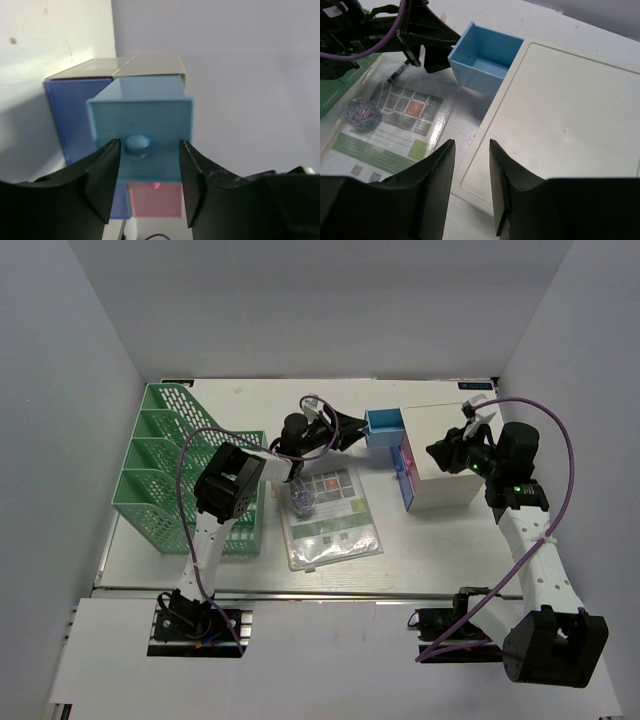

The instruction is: Organize the desk

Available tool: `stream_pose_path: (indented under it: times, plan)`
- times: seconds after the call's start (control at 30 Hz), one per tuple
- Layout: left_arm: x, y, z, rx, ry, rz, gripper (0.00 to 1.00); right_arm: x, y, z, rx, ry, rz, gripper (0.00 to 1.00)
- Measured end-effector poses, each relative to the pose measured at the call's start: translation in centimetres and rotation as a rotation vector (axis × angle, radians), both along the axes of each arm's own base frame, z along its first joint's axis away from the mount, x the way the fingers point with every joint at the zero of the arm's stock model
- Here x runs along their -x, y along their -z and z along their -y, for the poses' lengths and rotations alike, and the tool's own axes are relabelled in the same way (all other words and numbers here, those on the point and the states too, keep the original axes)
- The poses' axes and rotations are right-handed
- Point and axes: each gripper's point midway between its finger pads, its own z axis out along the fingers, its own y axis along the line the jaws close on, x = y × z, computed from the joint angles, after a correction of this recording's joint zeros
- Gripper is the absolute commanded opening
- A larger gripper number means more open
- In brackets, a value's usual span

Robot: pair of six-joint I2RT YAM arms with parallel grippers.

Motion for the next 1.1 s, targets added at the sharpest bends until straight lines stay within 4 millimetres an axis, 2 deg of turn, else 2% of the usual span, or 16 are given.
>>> stream_pose_path:
  times: [0.17, 0.3, 0.43, 0.73, 0.8, 0.83, 0.87, 0.9, 0.93, 1.0, 1.07, 1.1]
  plan:
    - [-0.4, -1.4, 0.4, 0.01, 0.013, 0.019, 0.63, 0.3, 0.0, -0.5, 0.004, -0.044, 0.006, 0.47]
    - [-0.3, -1.0, 0.5, -0.009, 0.02, 0.018, 0.63, 0.7, 0.4, -1.1, 0.01, -0.099, 0.004, 0.5]
    - [0.3, -0.3, -0.2, -0.078, 0.022, -0.012, 0.64, 1.3, 1.0, -1.9, 0.012, -0.173, -0.003, 0.52]
    - [2.1, -2.8, -2.2, -0.241, 0.027, 0.023, 0.63, 2.6, 1.6, -3.1, 0.012, -0.295, -0.006, 0.51]
    - [2.3, -3.0, -2.7, -0.304, 0.021, 0.045, 0.59, 3.1, 1.7, -3.5, 0.026, -0.346, 0.014, 0.5]
    - [2.4, -3.0, -3.1, -0.347, 0.016, 0.054, 0.56, 3.5, 1.9, -3.7, 0.033, -0.379, 0.02, 0.47]
    - [2.5, -3.3, -3.4, -0.389, 0.011, 0.073, 0.4, 4.0, 2.1, -4.0, 0.043, -0.419, 0.031, 0.43]
    - [2.6, -3.5, -3.9, -0.434, 0.002, 0.09, 0.3, 4.4, 2.4, -4.4, 0.052, -0.459, 0.043, 0.39]
    - [2.9, -4.1, -4.5, -0.481, -0.009, 0.118, 0.19, 4.9, 2.8, -4.7, 0.061, -0.498, 0.051, 0.29]
    - [4.2, -6.2, -5.8, -0.547, -0.021, 0.197, 0.04, 6.1, 4.0, -5.7, 0.078, -0.587, 0.061, 0.23]
    - [6.8, -9.2, -7.9, -0.591, -0.028, 0.308, 0.03, 7.4, 5.3, -7.0, 0.096, -0.661, 0.057, 0.24]
    - [8.3, -10.5, -9.0, -0.609, -0.031, 0.356, 0.03, 8.1, 5.8, -8.0, 0.108, -0.702, 0.055, 0.35]
